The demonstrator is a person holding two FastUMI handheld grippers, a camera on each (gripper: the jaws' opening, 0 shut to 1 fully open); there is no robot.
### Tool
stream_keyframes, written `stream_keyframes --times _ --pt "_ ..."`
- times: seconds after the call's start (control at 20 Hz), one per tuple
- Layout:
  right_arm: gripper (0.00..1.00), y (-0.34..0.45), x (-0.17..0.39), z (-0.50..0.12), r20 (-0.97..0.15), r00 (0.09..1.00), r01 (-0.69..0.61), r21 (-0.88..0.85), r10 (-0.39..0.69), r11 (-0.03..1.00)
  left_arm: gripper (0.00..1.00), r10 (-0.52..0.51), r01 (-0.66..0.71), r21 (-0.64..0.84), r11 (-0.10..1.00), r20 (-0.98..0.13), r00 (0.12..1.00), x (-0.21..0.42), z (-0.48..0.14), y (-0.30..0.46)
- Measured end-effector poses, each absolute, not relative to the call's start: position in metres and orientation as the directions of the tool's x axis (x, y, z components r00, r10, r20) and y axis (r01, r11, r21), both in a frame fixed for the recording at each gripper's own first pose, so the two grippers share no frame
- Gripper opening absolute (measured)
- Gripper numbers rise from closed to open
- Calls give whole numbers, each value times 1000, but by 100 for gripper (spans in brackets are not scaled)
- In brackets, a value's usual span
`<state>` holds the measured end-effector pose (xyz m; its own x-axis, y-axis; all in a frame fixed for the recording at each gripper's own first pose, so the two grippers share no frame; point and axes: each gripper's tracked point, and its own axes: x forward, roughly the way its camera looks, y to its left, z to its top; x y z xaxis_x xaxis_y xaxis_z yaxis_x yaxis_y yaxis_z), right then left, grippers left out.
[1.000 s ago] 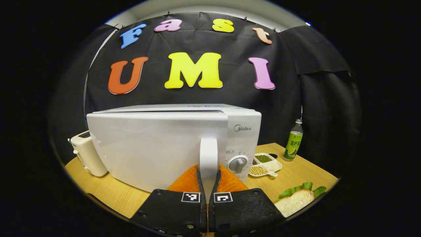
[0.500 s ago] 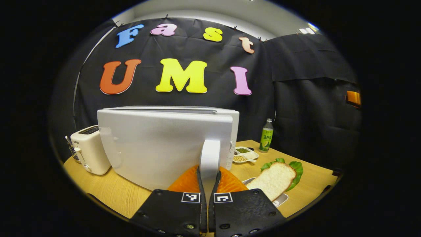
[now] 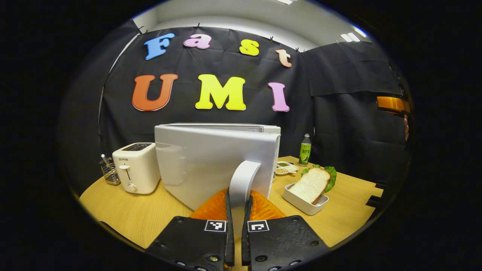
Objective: Open the microwave oven with the left hand, put the food in, and close the microwave oven.
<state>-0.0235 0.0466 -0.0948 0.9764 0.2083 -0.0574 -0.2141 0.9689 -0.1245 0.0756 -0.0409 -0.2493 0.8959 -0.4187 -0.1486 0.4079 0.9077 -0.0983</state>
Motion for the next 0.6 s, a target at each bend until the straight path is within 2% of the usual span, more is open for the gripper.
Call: stream_keyframes --times 0.05,0.2,0.25,0.3,0.35,0.4,0.45,0.5,0.55,0.6 --pt "100 53 -24 -98 -63 974 -226 -129 219 966 6 -402 390 -101 915 -152 903 70 -250 -27" --pt "100 72 -24 -111 -90 965 -256 -136 245 957 6 -332 327 -53 943 -164 929 58 -251 19" --pt "92 78 -23 -116 -101 962 -265 -136 253 954 11 -323 319 -47 946 -174 930 54 -255 32" --pt "100 84 -23 -120 -113 959 -273 -135 259 952 14 -295 294 -34 955 -182 938 49 -255 49" --pt "100 88 -22 -125 -127 956 -280 -136 264 950 18 -260 262 -19 965 -202 944 42 -259 69" --pt "100 93 -22 -131 -142 952 -290 -137 271 947 33 -221 225 -5 974 -220 950 35 -264 88" --pt "100 98 -22 -136 -154 947 -302 -139 280 943 54 -172 179 10 984 -228 958 25 -259 109" --pt "100 101 -21 -140 -165 944 -309 -142 285 940 54 -117 126 25 992 -218 969 16 -253 128" --pt "92 101 -19 -144 -176 942 -312 -148 285 939 75 -73 81 26 996 -212 975 5 -244 142" --pt "93 102 -17 -148 -186 940 -317 -156 287 936 72 -44 50 24 998 -193 980 -3 -234 148"
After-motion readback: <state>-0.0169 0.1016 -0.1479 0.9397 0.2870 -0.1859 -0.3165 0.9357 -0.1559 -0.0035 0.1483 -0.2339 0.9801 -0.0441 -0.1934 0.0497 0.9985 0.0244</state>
